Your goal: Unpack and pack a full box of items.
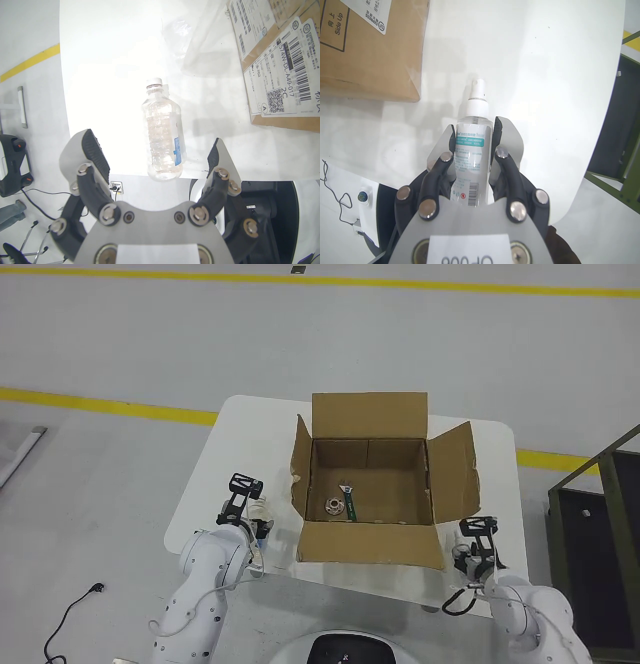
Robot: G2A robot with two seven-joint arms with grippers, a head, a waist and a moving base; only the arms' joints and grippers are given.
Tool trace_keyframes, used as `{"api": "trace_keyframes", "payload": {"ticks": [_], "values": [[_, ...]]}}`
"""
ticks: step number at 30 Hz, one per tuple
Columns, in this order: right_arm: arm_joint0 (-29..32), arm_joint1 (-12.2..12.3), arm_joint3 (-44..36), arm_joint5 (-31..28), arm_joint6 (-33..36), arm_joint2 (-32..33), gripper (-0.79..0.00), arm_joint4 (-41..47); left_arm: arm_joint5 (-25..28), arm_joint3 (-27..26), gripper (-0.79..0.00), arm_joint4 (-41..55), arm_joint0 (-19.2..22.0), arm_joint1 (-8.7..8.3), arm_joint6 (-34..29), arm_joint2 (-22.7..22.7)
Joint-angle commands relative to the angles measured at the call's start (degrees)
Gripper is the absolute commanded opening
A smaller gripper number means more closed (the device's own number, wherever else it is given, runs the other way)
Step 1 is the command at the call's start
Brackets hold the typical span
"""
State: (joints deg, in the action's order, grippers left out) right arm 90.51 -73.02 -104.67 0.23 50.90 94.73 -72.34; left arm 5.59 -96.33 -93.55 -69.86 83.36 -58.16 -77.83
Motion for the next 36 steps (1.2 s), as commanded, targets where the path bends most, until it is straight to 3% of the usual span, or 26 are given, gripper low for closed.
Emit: {"api": "trace_keyframes", "payload": {"ticks": [1, 2, 13, 16, 17, 23, 25, 28, 29, 30, 36], "values": [[0.1, 0.0, 0.0, 0.4, -0.1, -0.1, -0.542, -0.1, 0.0, 0.0, 0.0, 0.0, 0.0, 0.0, 0.0, 0.0], [0.1, 0.0, 0.0, 0.6, -0.1, -0.1, -0.502, 0.0, 0.0, 0.0, 0.0, 0.0, 0.0, 0.0, 0.0, 0.0], [0.1, 0.1, 0.4, 2.3, -0.4, 0.0, -0.449, 0.6, 0.0, 0.0, 0.0, 0.0, 0.0, 0.0, 0.0, 0.0], [0.1, 0.1, -1.5, 3.9, -1.5, 0.9, -0.4, 1.7, 0.0, 0.0, 0.0, 0.0, 0.0, 0.0, 0.0, 0.0], [0.2, 0.1, -2.3, 4.4, -1.6, 1.2, -0.323, 2.0, 0.0, 0.0, 0.0, 0.0, 0.0, 0.0, 0.0, 0.0], [0.8, 0.1, -8.4, 7.9, -4.0, 4.5, -0.289, 5.3, 0.0, 0.0, 0.0, 0.0, 0.0, 0.0, 0.0, 0.0], [0.6, -0.1, -11.2, 9.6, -5.9, 6.0, -0.305, 8.1, 0.0, 0.0, 0.0, 0.0, 0.0, 0.0, 0.0, 0.0], [0.1, -0.2, -15.3, 11.9, -8.7, 8.4, -0.496, 11.1, 0.0, 0.0, 0.0, 0.0, 0.0, 0.0, 0.0, 0.0], [-0.6, -0.2, -16.8, 12.4, -9.5, 8.7, -0.674, 12.3, 0.0, 0.0, 0.0, 0.0, 0.0, 0.0, 0.0, 0.0], [-1.1, -0.2, -17.7, 12.6, -9.9, 8.8, -0.785, 12.8, 0.0, 0.0, 0.0, 0.0, 0.0, 0.0, 0.0, 0.0], [-9.1, -0.1, -20.1, 13.6, -8.3, 4.1, -0.785, 11.9, 0.0, 0.0, 0.0, 0.0, 0.0, 0.0, 0.0, 0.0]]}}
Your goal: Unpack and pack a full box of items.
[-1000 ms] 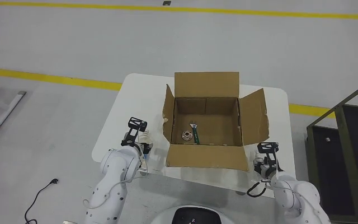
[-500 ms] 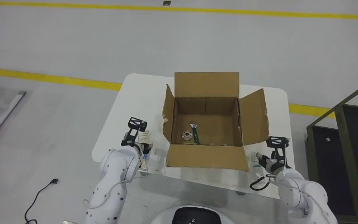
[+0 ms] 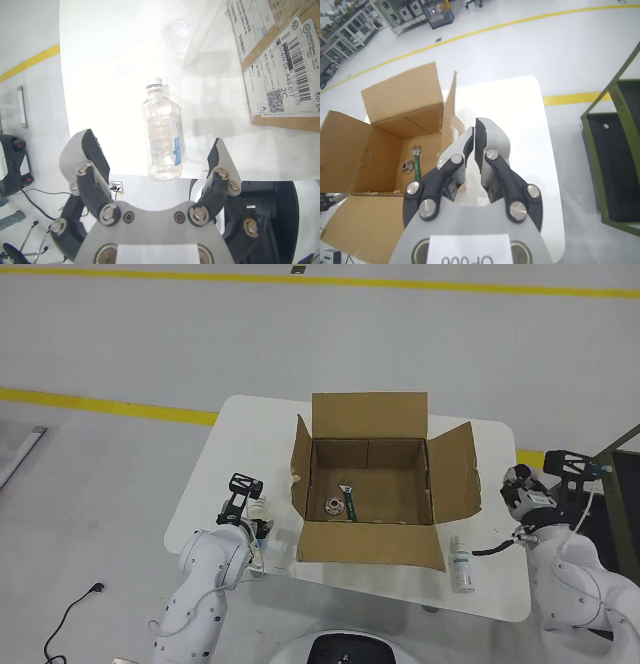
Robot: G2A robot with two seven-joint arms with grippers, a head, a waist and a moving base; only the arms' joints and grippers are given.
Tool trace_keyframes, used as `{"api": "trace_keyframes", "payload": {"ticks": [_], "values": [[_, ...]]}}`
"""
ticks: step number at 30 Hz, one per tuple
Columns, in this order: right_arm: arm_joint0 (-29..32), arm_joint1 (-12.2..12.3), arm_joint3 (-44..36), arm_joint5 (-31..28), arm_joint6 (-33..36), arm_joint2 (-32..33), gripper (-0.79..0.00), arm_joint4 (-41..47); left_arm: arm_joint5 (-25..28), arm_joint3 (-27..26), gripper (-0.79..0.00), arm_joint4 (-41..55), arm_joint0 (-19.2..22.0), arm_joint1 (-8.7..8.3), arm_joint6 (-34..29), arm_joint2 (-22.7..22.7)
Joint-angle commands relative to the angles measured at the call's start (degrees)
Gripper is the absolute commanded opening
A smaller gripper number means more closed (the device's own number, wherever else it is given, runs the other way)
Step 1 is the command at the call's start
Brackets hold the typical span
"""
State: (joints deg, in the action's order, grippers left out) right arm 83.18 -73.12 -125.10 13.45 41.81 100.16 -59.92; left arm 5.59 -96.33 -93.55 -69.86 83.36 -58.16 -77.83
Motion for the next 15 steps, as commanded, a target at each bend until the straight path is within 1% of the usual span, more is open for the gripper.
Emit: {"api": "trace_keyframes", "payload": {"ticks": [1, 3, 5, 8, 11, 14, 15], "values": [[-3.6, 0.0, 0.9, 0.9, 1.9, -3.0, -0.785, -1.4, 0.0, 0.0, 0.0, 0.0, 0.0, 0.0, 0.0, 0.0], [-7.5, 0.0, 2.7, 1.3, 4.3, -7.4, -0.785, -4.5, 0.0, 0.0, 0.0, 0.0, 0.0, 0.0, 0.0, 0.0], [-11.3, -0.4, 5.4, 3.7, 6.1, -12.3, -0.785, -4.8, 0.0, 0.0, 0.0, 0.0, 0.0, 0.0, 0.0, 0.0], [-16.3, -1.0, 12.1, 5.2, 7.6, -19.9, -0.785, -7.3, 0.0, 0.0, 0.0, 0.0, 0.0, 0.0, 0.0, 0.0], [-19.8, -2.0, 19.5, 8.1, 7.0, -27.0, -0.785, -7.8, 0.0, 0.0, 0.0, 0.0, 0.0, 0.0, 0.0, 0.0], [-22.4, -3.1, 26.5, 12.1, 5.8, -32.1, -0.785, -7.5, 0.0, 0.0, 0.0, 0.0, 0.0, 0.0, 0.0, 0.0], [-22.8, -3.5, 29.0, 13.4, 5.7, -33.4, -0.785, -5.5, 0.0, 0.0, 0.0, 0.0, 0.0, 0.0, 0.0, 0.0]]}}
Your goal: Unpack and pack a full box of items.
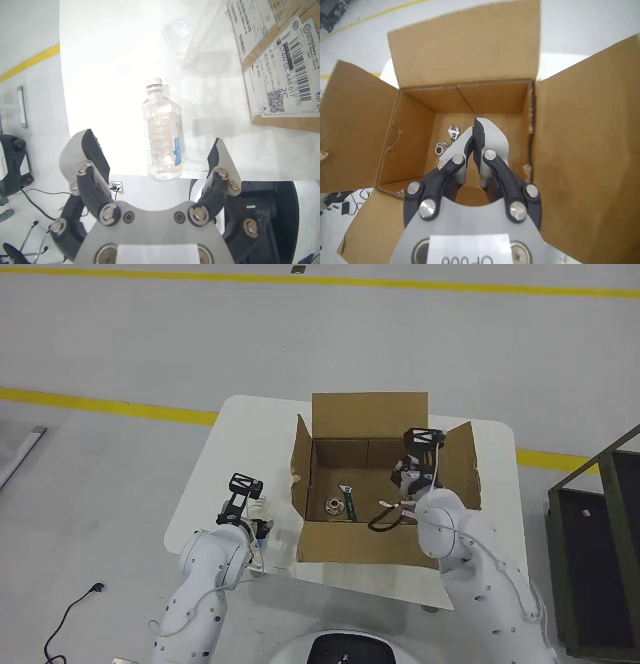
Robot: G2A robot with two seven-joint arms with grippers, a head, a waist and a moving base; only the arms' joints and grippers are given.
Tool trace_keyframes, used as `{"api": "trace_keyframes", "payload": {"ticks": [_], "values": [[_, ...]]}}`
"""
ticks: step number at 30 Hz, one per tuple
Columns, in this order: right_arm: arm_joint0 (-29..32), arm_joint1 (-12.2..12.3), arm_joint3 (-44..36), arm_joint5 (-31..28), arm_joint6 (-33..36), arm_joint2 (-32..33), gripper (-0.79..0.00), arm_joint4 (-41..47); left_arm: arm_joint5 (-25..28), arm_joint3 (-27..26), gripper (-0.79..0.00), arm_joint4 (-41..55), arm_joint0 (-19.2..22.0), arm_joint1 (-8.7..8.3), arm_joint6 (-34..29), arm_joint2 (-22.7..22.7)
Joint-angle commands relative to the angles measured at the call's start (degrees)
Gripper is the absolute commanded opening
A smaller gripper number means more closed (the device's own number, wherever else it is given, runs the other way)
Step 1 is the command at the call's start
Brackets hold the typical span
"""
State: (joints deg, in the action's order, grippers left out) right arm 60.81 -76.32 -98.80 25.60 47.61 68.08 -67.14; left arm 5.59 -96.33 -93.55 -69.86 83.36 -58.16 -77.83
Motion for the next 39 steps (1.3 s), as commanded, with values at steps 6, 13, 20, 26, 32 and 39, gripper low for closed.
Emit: {"api": "trace_keyframes", "payload": {"ticks": [6, 13, 20, 26, 32, 39], "values": [[-3.6, -2.1, 14.5, 1.3, -3.0, -5.4, -0.785, 8.1, 0.0, 0.0, 0.0, 0.0, 0.0, 0.0, 0.0, 0.0], [-4.1, -2.3, 15.9, 0.9, -3.8, -5.4, -0.785, 9.0, 0.0, 0.0, 0.0, 0.0, 0.0, 0.0, 0.0, 0.0], [-4.0, -2.1, 15.3, -2.5, -4.6, -5.9, -0.785, 7.2, 0.0, 0.0, 0.0, 0.0, 0.0, 0.0, 0.0, 0.0], [-9.1, -3.7, 22.2, -6.0, -7.0, -10.6, -0.785, 7.9, 0.0, 0.0, 0.0, 0.0, 0.0, 0.0, 0.0, 0.0], [-16.5, -6.6, 34.8, -8.3, -10.3, -16.5, -0.646, 10.2, 0.0, 0.0, 0.0, 0.0, 0.0, 0.0, 0.0, 0.0], [-21.9, -9.6, 46.4, -8.0, -13.3, -20.0, -0.511, 13.7, 0.0, 0.0, 0.0, 0.0, 0.0, 0.0, 0.0, 0.0]]}}
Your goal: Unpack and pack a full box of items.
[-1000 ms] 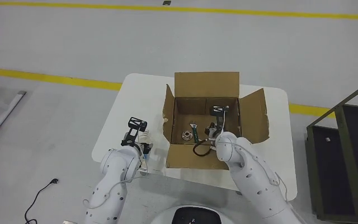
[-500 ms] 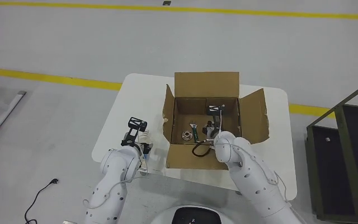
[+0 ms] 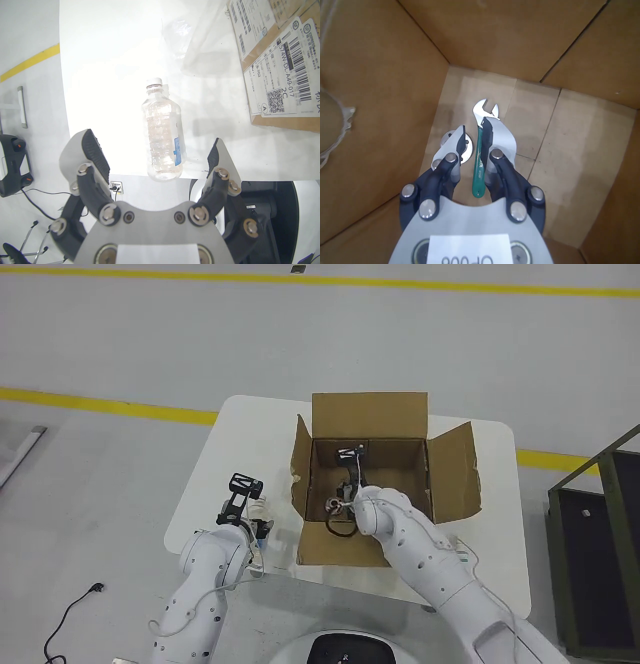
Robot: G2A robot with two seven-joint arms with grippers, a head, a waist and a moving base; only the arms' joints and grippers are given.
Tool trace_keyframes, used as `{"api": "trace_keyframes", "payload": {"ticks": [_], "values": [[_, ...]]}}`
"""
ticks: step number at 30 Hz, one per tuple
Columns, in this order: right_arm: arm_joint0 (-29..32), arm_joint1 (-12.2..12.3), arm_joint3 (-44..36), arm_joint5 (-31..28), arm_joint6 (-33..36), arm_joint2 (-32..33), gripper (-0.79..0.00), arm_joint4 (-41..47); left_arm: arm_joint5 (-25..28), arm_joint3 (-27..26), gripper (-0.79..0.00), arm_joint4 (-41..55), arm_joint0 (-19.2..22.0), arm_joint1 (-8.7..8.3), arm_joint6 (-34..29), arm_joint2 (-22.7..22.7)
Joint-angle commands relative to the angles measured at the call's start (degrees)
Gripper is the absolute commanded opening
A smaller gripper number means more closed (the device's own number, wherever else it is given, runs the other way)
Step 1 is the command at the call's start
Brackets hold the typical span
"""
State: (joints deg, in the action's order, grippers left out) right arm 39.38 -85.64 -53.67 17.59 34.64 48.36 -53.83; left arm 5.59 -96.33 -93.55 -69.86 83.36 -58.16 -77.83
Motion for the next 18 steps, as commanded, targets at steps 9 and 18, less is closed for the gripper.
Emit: {"api": "trace_keyframes", "payload": {"ticks": [9, 18], "values": [[-4.0, -2.9, 8.9, 0.1, -1.7, -2.4, -0.462, 2.1, 0.0, 0.0, 0.0, 0.0, 0.0, 0.0, 0.0, 0.0], [-6.1, -4.5, 12.9, 0.2, -1.8, -2.5, -0.397, 3.4, 0.0, 0.0, 0.0, 0.0, 0.0, 0.0, 0.0, 0.0]]}}
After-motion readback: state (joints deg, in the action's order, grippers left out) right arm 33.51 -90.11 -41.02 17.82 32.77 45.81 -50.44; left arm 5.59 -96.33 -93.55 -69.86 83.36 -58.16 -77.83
